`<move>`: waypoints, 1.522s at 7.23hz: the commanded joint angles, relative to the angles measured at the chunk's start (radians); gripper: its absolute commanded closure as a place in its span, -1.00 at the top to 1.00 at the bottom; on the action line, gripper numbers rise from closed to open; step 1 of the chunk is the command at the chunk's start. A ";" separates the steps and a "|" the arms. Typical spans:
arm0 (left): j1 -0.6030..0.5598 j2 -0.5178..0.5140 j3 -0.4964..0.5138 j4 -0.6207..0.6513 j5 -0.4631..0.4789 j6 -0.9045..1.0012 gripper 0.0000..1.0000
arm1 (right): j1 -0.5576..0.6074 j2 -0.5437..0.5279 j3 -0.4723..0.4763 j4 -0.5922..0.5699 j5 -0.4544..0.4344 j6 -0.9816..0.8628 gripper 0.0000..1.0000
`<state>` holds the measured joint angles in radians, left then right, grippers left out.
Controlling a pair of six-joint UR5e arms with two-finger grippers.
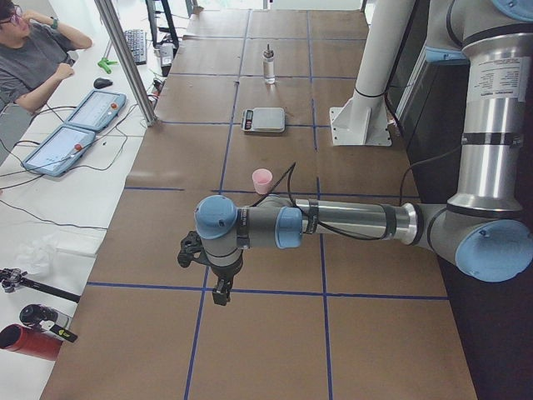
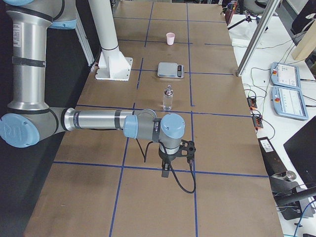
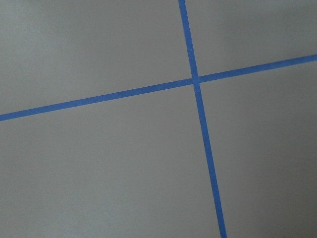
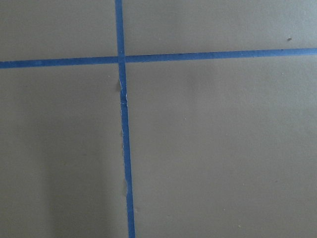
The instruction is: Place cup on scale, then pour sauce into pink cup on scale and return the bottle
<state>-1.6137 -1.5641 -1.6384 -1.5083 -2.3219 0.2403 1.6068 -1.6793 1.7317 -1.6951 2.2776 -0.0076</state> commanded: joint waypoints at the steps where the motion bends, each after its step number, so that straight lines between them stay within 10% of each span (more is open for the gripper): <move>1: 0.000 0.002 -0.001 -0.068 -0.001 0.005 1.00 | -0.002 0.001 0.000 0.002 0.006 0.001 1.00; 6: 0.006 -0.007 -0.003 -0.253 0.003 -0.007 1.00 | -0.094 0.113 0.037 0.003 0.049 0.015 1.00; 9: 0.006 -0.013 0.038 -0.814 0.006 -0.015 1.00 | -0.096 0.208 0.036 0.193 0.042 0.029 1.00; 11: 0.008 -0.024 0.035 -0.924 -0.004 -0.289 1.00 | -0.096 0.204 0.042 0.261 0.049 0.092 1.00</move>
<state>-1.6067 -1.5828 -1.5995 -2.3475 -2.3220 0.1050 1.5111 -1.4771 1.7710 -1.4731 2.3228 0.0576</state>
